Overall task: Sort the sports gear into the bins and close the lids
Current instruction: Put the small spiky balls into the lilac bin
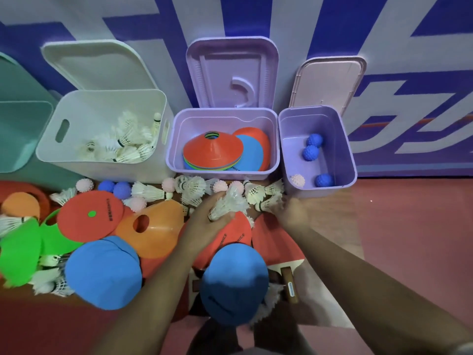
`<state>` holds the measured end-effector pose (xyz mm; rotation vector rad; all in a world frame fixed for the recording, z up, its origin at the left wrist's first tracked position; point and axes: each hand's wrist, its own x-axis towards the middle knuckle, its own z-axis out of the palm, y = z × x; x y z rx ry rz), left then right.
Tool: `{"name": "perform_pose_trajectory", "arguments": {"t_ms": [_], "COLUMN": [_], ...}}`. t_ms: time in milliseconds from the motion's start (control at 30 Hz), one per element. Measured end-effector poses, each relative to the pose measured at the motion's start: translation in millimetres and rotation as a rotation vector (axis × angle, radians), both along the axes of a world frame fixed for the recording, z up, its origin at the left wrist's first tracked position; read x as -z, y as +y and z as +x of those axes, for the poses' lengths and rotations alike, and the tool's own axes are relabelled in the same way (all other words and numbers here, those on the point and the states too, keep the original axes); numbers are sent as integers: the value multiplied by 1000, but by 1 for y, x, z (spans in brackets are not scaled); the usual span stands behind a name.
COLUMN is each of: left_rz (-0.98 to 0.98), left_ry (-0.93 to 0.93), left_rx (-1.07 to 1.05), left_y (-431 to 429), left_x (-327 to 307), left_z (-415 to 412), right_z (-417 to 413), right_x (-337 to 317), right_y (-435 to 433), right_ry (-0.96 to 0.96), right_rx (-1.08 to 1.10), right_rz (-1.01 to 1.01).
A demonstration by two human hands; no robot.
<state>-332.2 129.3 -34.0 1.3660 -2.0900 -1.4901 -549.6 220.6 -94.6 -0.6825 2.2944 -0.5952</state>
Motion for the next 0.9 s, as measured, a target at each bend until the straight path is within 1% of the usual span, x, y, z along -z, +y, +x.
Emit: {"name": "perform_pose_trajectory", "arguments": {"t_ms": [100, 167, 233, 300, 400, 467, 533, 667, 767, 833, 900], "left_rz": [-75, -95, -113, -128, -178, -202, -239, -306, -306, -257, -228], "left_ry": [-52, -38, -8, -20, -64, -50, -12, 49, 74, 111, 136], "left_rx": [23, 26, 13, 13, 94, 107, 112, 147, 167, 177, 178], "left_y": [4, 7, 5, -1, -14, -25, -39, -68, -95, -118, -147], "left_x": [0, -5, -11, -17, -26, -32, -45, -69, -83, -90, -96], "left_z": [3, 3, 5, 10, 23, 30, 38, 62, 93, 117, 143], "right_z": [-2, 0, 7, 14, 27, 35, 51, 93, 134, 162, 189], "right_x": [5, -2, -16, -36, -71, -94, -118, -149, -159, -163, -164], "right_y": [0, 4, 8, 12, 12, 6, -5, -41, -75, -98, -126], "right_ry": [71, 132, 205, 259, 279, 206, 89, -101, -265, -392, -405], "right_rx": [-82, -111, -169, -214, -184, -136, -121, -201, -112, -21, 14], "right_rz": [-22, -73, -163, -261, -419, -534, -604, -635, -698, -710, -719]}}
